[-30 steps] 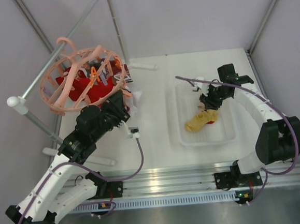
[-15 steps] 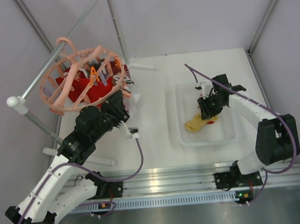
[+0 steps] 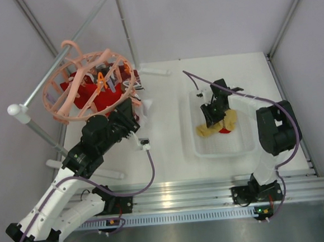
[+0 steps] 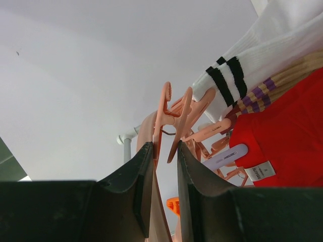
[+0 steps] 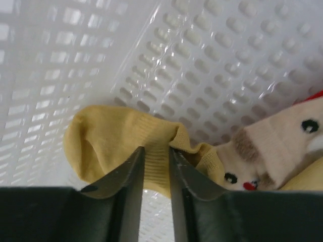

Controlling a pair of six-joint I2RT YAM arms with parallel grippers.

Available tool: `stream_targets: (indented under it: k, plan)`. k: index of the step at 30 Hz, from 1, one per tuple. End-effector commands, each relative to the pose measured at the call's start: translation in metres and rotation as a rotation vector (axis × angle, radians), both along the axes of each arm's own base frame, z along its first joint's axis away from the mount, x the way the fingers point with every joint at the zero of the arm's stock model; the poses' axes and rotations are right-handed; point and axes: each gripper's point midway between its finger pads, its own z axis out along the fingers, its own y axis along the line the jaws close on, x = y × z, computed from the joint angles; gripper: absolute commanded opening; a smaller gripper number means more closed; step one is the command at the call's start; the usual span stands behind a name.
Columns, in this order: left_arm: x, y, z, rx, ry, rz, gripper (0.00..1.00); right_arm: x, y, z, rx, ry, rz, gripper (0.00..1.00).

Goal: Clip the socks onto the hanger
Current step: Adjust the sock in the bin.

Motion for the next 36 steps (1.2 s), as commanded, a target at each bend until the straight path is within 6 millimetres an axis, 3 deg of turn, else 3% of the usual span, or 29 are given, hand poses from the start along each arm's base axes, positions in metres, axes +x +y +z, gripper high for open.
stream_targets:
  k: [1, 3, 5, 11, 13, 16, 21, 22, 27, 32, 36]
  plan:
    - [-0.003, -0.003, 0.013, 0.039, -0.086, -0.031, 0.00, 0.034, 0.019, 0.017, 0.019, -0.104, 0.043, 0.22]
    - [-0.002, -0.003, 0.013, 0.036, -0.084, -0.028, 0.00, 0.039, 0.023, 0.019, 0.011, -0.125, 0.086, 0.07]
    - [-0.003, -0.003, 0.014, 0.034, -0.085, -0.030, 0.00, 0.042, 0.025, 0.022, 0.008, -0.146, 0.130, 0.00]
    - [-0.003, -0.002, 0.014, 0.028, -0.080, -0.028, 0.00, 0.038, 0.029, 0.058, 0.029, -0.320, 0.387, 0.00]
    - [-0.003, -0.002, 0.015, 0.029, -0.085, -0.028, 0.00, 0.035, 0.025, 0.064, 0.016, -0.314, 0.364, 0.00]
    - [-0.003, -0.002, 0.015, 0.028, -0.086, -0.028, 0.00, 0.030, 0.005, 0.056, -0.063, -0.235, 0.184, 0.12]
    - [-0.003, -0.002, 0.015, 0.027, -0.085, -0.028, 0.00, 0.001, 0.004, 0.033, -0.029, -0.081, -0.006, 0.35]
    - [-0.003, -0.002, 0.015, 0.026, -0.084, -0.026, 0.00, -0.001, 0.003, 0.030, -0.029, -0.062, -0.035, 0.36]
    - [-0.005, -0.001, 0.015, 0.025, -0.087, -0.028, 0.00, -0.005, -0.005, 0.009, -0.062, -0.015, -0.173, 0.37]
    - [-0.005, -0.001, 0.013, 0.024, -0.081, -0.027, 0.00, -0.005, -0.002, -0.007, -0.080, 0.005, -0.146, 0.34]
    - [-0.005, -0.001, 0.013, 0.020, -0.082, -0.025, 0.00, -0.007, -0.003, -0.019, -0.103, 0.020, -0.045, 0.14]
